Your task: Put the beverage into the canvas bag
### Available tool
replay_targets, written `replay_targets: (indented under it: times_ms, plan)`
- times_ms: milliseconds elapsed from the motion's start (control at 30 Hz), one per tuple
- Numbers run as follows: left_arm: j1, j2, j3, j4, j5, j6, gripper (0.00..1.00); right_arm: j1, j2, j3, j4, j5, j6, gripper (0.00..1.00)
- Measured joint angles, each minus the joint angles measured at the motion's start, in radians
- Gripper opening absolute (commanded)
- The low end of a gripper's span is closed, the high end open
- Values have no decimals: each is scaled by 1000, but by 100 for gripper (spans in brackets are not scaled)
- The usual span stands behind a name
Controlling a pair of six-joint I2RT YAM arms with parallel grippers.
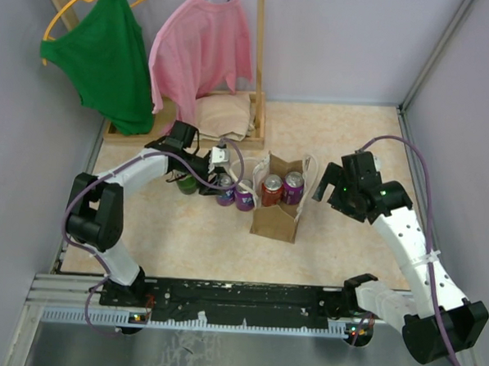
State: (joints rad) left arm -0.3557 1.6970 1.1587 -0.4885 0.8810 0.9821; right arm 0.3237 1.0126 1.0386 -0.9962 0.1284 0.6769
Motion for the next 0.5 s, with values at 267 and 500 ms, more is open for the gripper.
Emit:
replay_targets:
  times_ms: [267, 500]
  plan:
    - [-5, 3, 7, 1, -13, -16, 0, 0, 4, 0, 0, 0, 2, 99]
    - [40, -10, 85, -84, -106, -109, 0, 0, 2, 0, 0, 0, 9, 99]
